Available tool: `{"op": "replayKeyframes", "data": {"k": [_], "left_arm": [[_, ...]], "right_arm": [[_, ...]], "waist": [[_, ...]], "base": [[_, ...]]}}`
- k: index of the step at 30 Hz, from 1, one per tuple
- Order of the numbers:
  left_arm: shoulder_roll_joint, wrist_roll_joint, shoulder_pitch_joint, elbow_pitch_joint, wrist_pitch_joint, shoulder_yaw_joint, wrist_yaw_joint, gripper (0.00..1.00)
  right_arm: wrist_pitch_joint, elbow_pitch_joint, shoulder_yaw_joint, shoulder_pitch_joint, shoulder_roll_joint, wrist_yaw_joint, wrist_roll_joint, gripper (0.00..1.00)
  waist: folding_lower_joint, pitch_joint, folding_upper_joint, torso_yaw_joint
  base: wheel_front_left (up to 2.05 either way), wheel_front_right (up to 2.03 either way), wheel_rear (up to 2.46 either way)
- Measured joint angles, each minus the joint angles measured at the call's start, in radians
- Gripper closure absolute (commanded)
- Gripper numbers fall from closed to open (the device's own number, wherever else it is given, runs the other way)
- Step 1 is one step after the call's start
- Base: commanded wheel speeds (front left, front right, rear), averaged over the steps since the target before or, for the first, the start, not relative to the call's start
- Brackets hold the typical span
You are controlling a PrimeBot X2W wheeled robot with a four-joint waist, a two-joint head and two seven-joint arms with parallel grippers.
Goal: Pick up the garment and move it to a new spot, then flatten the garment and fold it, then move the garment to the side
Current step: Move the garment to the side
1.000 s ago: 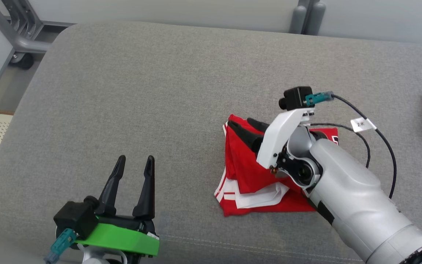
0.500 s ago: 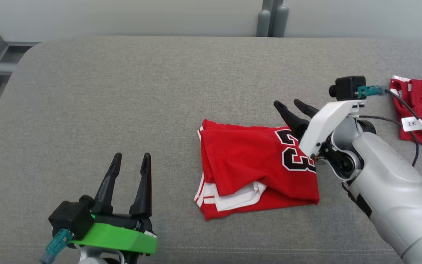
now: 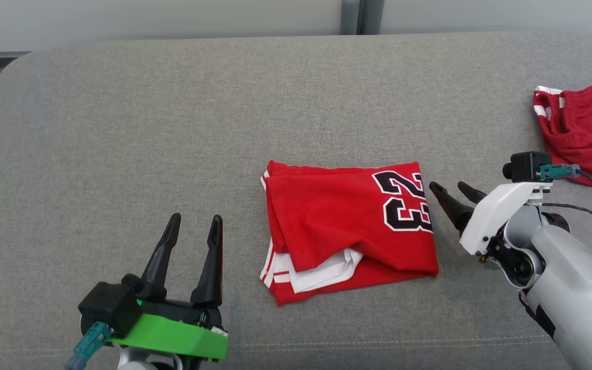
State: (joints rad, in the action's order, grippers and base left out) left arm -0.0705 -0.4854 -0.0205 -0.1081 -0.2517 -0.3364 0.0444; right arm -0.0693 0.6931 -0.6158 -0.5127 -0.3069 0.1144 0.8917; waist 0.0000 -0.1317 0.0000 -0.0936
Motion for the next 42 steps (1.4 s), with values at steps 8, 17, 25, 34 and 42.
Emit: {"op": "replayKeyframes", "data": {"k": [8, 17, 25, 34, 42], "left_arm": [[0.000, 0.006, 0.001, 0.008, 0.000, -0.014, -0.002, 0.00], [-0.001, 0.006, 0.001, 0.014, 0.000, -0.002, -0.001, 0.00], [-0.001, 0.006, 0.001, 0.018, 0.000, -0.004, -0.001, 0.00], [-0.003, 0.006, 0.001, 0.020, 0.000, 0.014, 0.000, 0.00], [-0.003, 0.006, 0.000, 0.019, 0.000, 0.023, 0.001, 0.00]], "right_arm": [[0.002, 0.033, -0.002, 0.029, 0.002, 0.008, 0.027, 0.00], [-0.033, 0.049, -0.016, 0.047, 0.042, 0.009, 0.080, 0.00], [-0.043, 0.056, -0.035, 0.046, 0.050, 0.009, 0.087, 1.00], [-0.045, 0.040, -0.041, 0.029, 0.039, 0.009, 0.102, 1.00], [-0.040, 0.023, -0.034, -0.025, -0.046, 0.009, 0.100, 1.00]], "waist": [[0.0000, -0.019, 0.0000, -0.030], [0.0000, -0.017, 0.0000, -0.048], [0.0000, -0.014, 0.0000, -0.047], [0.0000, -0.008, 0.0000, -0.038], [0.0000, -0.001, 0.0000, -0.005]], "base": [[0.00, 0.00, 0.00], [0.00, 0.00, 0.00], [0.00, 0.00, 0.00], [0.00, 0.00, 0.00], [0.00, 0.00, 0.00]]}}
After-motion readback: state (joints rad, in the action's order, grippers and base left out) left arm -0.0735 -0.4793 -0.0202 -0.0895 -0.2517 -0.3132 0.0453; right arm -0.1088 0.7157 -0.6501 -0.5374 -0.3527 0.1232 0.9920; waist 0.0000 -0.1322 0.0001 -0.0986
